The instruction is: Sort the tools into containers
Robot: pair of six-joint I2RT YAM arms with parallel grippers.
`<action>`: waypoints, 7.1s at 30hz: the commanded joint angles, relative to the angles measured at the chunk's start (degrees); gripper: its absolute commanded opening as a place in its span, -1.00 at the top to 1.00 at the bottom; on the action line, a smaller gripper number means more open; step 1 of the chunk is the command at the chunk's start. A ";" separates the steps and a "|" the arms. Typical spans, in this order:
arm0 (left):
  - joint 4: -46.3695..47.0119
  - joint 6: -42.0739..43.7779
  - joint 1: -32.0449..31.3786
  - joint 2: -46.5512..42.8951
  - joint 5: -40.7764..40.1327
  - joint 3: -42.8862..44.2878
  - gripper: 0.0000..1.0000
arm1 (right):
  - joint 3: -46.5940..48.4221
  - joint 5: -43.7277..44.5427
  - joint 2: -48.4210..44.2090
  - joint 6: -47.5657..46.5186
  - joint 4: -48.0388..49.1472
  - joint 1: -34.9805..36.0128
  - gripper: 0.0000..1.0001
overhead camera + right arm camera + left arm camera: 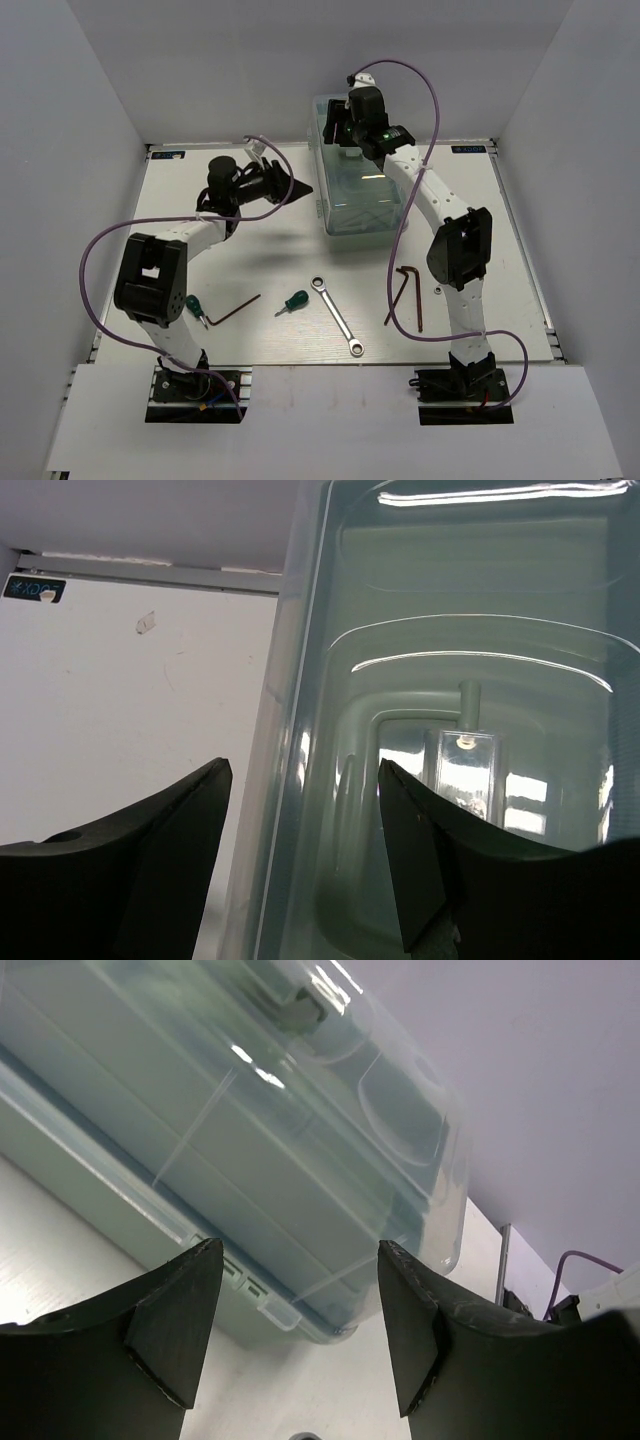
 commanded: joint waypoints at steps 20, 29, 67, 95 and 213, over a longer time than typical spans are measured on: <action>-1.07 0.04 -3.25 4.38 0.77 9.98 -0.52 | -2.82 -3.84 2.16 8.12 -2.94 -1.59 -0.34; -4.50 0.57 -3.25 8.43 0.77 14.45 -0.54 | -4.13 -16.67 2.16 15.24 -2.50 -4.30 -0.25; -15.84 3.64 -5.36 15.54 -4.42 34.40 -0.54 | -7.21 -40.06 0.32 28.52 10.51 -11.61 -0.01; -41.23 4.79 -10.90 27.06 -19.18 54.80 -0.44 | -7.30 -42.00 -0.21 27.13 11.75 -12.31 -0.32; -65.58 14.72 6.33 -3.97 -59.52 27.73 -0.45 | -26.46 -53.42 2.69 5.67 10.86 -37.71 1.00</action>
